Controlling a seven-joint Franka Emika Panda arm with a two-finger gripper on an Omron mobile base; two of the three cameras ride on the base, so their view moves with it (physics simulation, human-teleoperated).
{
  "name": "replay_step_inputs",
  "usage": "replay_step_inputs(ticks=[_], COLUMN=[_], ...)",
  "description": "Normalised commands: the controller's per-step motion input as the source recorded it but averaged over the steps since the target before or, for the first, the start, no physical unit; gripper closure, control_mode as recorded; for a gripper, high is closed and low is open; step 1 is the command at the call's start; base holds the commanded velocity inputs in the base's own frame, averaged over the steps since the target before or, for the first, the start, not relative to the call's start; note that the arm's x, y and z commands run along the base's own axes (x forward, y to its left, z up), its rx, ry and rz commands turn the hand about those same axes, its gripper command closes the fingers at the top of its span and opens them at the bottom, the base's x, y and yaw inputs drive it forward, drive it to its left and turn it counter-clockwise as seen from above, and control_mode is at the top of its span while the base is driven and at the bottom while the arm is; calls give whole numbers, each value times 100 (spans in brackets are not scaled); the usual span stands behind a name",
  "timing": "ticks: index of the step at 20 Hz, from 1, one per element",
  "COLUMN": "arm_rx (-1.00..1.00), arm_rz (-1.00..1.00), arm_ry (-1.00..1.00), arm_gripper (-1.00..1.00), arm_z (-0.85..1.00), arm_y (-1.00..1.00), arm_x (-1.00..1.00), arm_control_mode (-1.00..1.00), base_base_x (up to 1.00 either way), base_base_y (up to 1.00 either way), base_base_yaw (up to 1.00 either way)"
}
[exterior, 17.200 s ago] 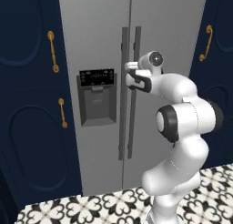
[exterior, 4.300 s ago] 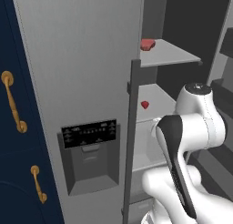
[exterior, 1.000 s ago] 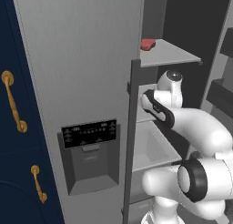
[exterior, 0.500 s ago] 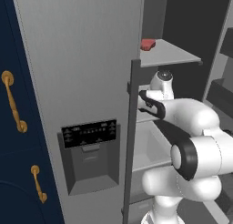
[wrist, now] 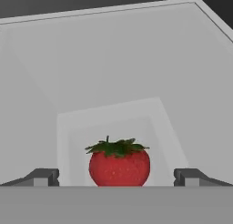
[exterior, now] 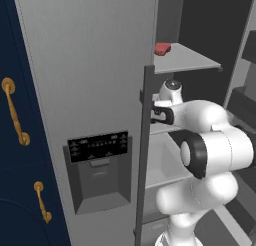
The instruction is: Take the strawberry from the fridge and place it on top of the pancake, located on the dining counter.
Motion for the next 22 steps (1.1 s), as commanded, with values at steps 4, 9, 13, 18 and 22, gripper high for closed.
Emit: replay_step_inputs(ticks=[4, 9, 13, 18, 22], arm_rx=[0, 0, 0, 1, 1], arm_rz=[0, 0, 0, -6, -13], arm_ry=[3, 12, 14, 11, 1], arm_gripper=[-100, -100, -100, -100, -100], arm_z=[-9, -33, -44, -37, -36], arm_y=[0, -2, -3, -2, 0], arm_x=[44, 18, 0, -11, -59], arm_control_mode=[-100, -100, -100, -100, -100], base_base_x=[0, 0, 0, 0, 0], base_base_y=[0, 0, 0, 0, 0], base_base_yaw=[0, 0, 0, 0, 0])
